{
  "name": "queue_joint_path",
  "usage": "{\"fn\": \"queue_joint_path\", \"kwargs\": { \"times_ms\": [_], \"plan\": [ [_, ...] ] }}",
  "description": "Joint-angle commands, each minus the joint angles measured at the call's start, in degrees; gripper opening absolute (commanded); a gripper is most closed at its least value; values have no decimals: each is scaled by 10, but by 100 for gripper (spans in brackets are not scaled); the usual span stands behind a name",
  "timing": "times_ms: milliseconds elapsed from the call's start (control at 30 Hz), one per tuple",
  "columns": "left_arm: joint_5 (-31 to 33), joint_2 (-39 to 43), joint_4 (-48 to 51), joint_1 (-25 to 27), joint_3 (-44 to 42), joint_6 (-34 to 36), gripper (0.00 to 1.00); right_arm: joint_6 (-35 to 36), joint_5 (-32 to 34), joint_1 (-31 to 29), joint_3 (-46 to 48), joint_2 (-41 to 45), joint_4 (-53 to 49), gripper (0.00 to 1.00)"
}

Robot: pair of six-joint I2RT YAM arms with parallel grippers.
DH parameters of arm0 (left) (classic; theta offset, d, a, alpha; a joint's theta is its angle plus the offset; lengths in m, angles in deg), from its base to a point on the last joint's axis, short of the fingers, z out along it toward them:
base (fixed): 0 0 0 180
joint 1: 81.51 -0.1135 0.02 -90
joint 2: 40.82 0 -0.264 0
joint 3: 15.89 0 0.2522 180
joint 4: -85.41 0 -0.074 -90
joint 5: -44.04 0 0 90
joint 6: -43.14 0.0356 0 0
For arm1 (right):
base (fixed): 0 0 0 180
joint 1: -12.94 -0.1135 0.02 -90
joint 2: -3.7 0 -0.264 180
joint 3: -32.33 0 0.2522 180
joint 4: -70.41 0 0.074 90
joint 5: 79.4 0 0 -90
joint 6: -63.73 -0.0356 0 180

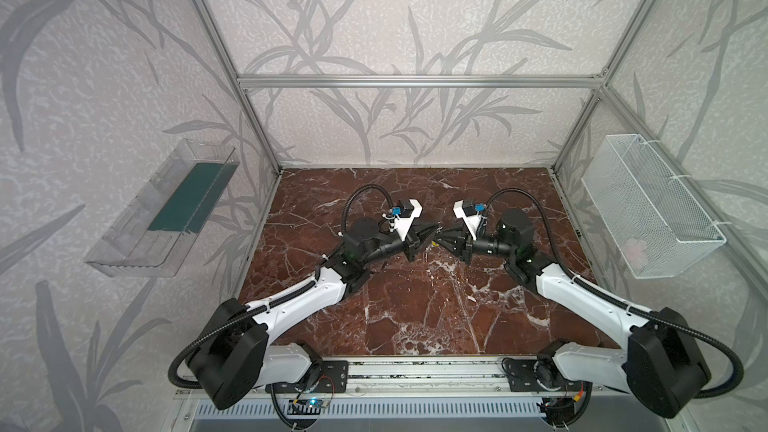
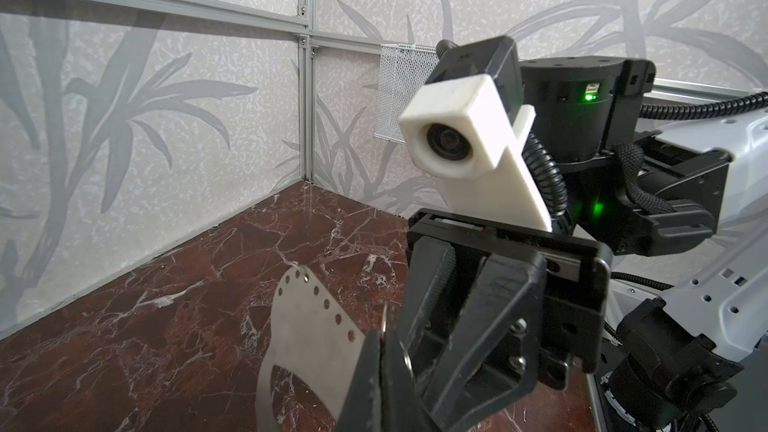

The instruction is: Put the keys on the keyring

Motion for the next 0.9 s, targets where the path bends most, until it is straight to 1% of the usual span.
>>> {"fn": "queue_joint_path", "kwargs": {
  "times_ms": [0,133,300,433,667,800,867],
  "plan": [
    [-10,1,-32,0,-3,-10,0,6,-11,-3,-14,4,15,27],
    [-11,5,-35,-1,-6,-13,0,21,3,-3,-7,17,2,37],
    [-10,9,-53,-1,-16,-19,0,46,21,0,-5,40,-38,45],
    [-7,15,-54,-3,-22,-19,0,61,40,10,2,67,-63,47],
    [-8,18,-66,-6,-31,-24,0,59,39,38,9,107,-69,48],
    [-17,18,-64,-8,-32,-27,0,57,32,38,5,112,-66,47],
    [-21,19,-64,-8,-32,-28,0,55,26,39,-1,106,-64,43]
  ]
}}
